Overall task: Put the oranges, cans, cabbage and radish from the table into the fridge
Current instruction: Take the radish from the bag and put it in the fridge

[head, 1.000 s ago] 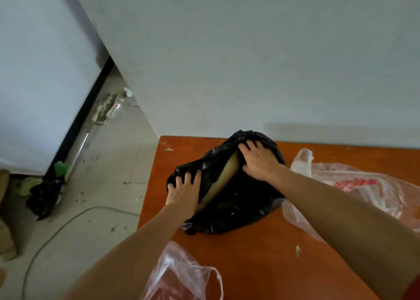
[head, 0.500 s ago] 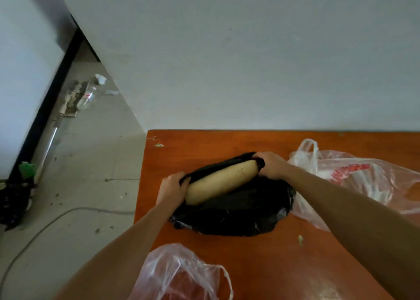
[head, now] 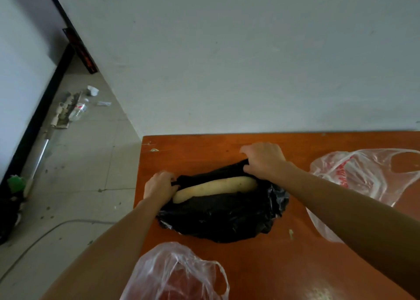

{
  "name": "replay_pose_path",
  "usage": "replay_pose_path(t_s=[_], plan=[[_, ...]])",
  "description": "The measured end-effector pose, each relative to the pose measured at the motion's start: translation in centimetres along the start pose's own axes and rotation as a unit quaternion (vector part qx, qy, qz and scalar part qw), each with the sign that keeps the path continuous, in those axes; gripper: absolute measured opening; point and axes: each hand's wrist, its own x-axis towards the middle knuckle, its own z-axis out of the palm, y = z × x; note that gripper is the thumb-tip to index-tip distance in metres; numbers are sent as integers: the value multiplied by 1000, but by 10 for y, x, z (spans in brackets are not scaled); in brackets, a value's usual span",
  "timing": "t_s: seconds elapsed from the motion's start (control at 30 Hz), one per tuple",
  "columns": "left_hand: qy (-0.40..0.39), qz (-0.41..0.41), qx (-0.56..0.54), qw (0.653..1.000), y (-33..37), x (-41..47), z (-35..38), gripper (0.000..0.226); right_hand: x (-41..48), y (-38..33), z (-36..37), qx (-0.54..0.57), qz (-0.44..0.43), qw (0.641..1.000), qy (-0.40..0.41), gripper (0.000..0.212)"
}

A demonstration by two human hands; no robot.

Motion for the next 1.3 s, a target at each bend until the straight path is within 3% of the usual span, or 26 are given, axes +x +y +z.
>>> replay_pose_path(t_s=[0.07, 0.13, 0.2, 0.27, 0.33, 0.43, 0.6, 0.73, 0.87, 1.07, 1.17, 1.3], plan=[[25, 36, 9, 999, -2, -6, 2, 14, -1, -33, -12, -9, -76, 992, 100, 18], [34, 69, 23, 997, -6, -13, 5, 18, 1, -65, -6, 7, -172, 979, 108, 21], [17, 88, 57, 994, -12, -19, 9, 26, 2, -87, 18, -2, -250, 968, 22, 32], [14, 102, 74, 992, -19, -23, 12, 33, 3, -95, 48, -40, -270, 959, -75, 61], [35, 117, 59, 991, -23, -26, 15, 34, 3, -89, 73, -58, -256, 960, -95, 88], [60, 113, 13, 992, -28, -22, 20, 32, 6, -76, 94, -38, -238, 969, -50, 97], [47, 100, -2, 994, -48, -3, 21, 31, 15, -71, 98, -23, -240, 969, -56, 91], [61, 145, 40, 987, -53, -12, 29, 39, 7, -58, 99, 20, -241, 967, -76, 92], [41, 139, 100, 984, -43, -30, 41, 47, -5, -41, 104, 68, -222, 970, -72, 90], [26, 129, 155, 979, -42, -55, 46, 54, -13, -34, 111, 53, -116, 992, 22, 85], [-20, 144, 206, 968, -36, -70, 49, 70, -5, -40, 110, 22, -71, 997, 2, 96], [-68, 128, 289, 946, -24, -74, 53, 73, 4, -46, 100, 73, -40, 996, -30, 81]])
